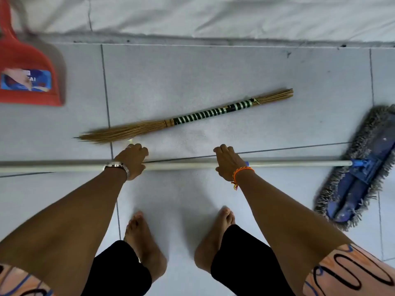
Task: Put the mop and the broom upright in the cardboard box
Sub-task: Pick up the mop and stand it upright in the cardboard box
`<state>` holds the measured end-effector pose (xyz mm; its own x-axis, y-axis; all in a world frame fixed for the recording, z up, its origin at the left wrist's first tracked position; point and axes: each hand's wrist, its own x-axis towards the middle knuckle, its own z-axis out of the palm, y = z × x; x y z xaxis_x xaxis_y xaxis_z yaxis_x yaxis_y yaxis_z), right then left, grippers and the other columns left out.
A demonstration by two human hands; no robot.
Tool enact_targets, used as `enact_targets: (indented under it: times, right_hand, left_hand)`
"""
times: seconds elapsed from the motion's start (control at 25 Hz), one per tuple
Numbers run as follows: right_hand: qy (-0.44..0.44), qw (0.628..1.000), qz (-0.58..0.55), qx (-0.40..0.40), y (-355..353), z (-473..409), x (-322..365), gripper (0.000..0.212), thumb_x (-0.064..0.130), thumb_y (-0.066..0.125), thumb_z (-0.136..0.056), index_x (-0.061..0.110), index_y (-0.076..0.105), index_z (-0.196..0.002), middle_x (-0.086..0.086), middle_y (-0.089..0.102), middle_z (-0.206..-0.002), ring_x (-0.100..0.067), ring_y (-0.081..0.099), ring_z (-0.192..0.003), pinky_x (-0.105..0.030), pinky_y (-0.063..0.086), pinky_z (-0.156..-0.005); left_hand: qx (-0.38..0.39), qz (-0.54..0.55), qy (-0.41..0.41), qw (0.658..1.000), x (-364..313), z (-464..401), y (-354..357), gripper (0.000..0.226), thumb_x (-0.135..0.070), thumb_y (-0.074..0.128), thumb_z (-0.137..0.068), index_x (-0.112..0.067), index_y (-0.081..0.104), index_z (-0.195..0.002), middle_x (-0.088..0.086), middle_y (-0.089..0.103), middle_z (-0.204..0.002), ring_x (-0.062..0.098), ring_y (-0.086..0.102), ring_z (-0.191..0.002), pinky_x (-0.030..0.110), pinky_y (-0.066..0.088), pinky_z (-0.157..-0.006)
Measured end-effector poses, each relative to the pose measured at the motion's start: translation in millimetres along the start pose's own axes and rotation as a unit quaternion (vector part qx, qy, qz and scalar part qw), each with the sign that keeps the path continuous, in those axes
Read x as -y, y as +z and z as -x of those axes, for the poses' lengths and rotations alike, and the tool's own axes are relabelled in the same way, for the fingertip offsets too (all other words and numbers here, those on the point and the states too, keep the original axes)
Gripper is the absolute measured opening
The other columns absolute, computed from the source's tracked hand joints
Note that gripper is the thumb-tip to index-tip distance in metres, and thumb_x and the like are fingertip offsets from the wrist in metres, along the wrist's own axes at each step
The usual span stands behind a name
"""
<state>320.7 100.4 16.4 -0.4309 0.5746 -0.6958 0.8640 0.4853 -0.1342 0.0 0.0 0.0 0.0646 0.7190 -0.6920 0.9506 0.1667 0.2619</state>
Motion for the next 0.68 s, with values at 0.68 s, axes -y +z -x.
enact_targets:
  times: [0.68]
  right_hand:
    - [-0.054, 0.991, 0.092, 0.079, 13, 0, -18, 0.033, 0.005, 0.052, -0.091, 0.013, 0.044, -0.122, -0.009, 0.056, -0.117, -0.030, 0.054, -0.107, -0.047, 0.051, -0.079]
  left_hand:
    - [0.016, -0.045, 0.015, 0.999, 6, 36, -3, 0.038, -0.053, 0.027, -0.098, -0.025, 0.052, -0.100, -0.003, 0.063, -0.090, 0.022, 0.063, -0.084, 0.035, 0.047, -0.066]
